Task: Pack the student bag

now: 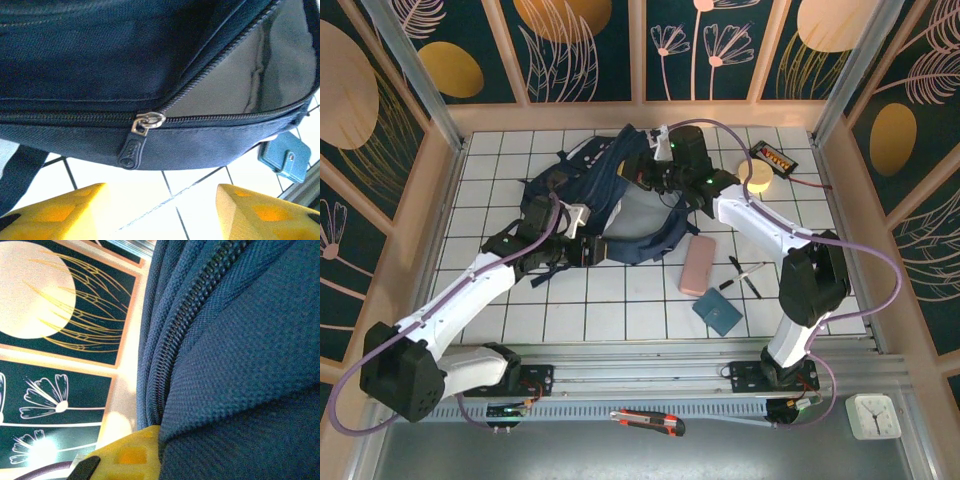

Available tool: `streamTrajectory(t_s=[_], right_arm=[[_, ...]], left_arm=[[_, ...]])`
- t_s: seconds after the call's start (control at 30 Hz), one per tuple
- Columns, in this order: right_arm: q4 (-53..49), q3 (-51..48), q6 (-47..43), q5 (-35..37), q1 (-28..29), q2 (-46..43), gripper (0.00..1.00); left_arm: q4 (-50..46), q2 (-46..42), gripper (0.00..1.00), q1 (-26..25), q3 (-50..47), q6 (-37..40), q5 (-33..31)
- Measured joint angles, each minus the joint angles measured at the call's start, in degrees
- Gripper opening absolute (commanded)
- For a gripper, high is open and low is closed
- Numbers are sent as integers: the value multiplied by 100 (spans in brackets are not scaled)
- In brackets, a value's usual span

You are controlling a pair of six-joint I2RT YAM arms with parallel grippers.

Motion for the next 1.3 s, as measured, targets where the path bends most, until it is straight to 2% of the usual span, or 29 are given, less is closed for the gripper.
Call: streamTrajectory(t_s=[0.37,0.63,0.87,1.03,1.17,1.3], right_arm=[[-79,0,4,15,0,0,0],[-223,190,7,17,11,2,0],[-238,271,11,63,33,26,0],[-264,354,28,155,72,122,0],[-264,376,26,192,76,162,0],[-275,376,24,210,96,173,0]], left_arm=[[221,404,50,76,-68,278,63],[55,640,49,76,-4,758,-164],[50,1012,43,74,326,955,-304],[28,1261,28,76,601,1060,-372],[-35,1355,0,74,697,1145,-474],[-177,1386,0,101,737,1257,-595]])
